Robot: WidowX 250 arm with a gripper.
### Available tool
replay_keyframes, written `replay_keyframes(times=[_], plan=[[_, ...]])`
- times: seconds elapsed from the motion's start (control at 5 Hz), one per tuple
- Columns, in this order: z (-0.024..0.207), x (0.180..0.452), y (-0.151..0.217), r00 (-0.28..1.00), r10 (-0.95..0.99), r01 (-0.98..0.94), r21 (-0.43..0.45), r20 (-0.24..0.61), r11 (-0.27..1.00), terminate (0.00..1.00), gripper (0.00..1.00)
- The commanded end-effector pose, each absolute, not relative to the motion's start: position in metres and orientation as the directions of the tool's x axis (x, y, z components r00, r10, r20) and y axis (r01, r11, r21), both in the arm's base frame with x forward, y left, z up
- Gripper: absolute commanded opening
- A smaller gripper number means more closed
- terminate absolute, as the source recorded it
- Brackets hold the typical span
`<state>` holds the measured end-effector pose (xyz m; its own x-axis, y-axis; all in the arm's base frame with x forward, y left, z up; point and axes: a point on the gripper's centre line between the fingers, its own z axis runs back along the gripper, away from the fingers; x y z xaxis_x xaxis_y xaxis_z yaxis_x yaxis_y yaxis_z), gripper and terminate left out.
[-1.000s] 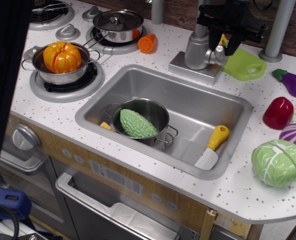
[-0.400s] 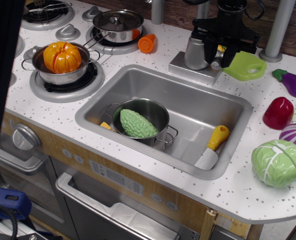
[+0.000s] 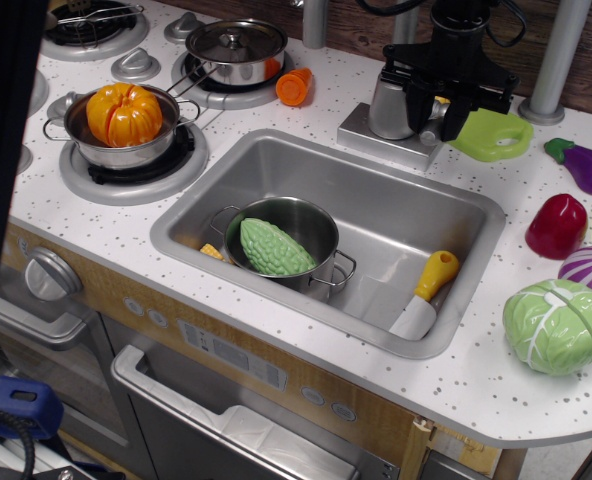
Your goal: Turn lever vertical to front
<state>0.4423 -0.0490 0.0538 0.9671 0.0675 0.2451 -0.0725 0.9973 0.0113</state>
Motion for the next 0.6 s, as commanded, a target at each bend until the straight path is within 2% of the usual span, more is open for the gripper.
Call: replay_keyframes(times=[0.0, 0.2, 0.4], plan=[[0.067, 0.445, -0.057, 0.944, 0.074, -0.071, -0.022, 0.320, 0.997, 0.00, 0.00], [0.066, 0.447, -0.055, 0.946, 0.065, -0.059, -0.026, 0.318, 0.998, 0.00, 0.00], [0.078, 0.448, -0.051, 0.953, 0.041, -0.040, -0.011, 0.300, 0.999, 1.00, 1.00]])
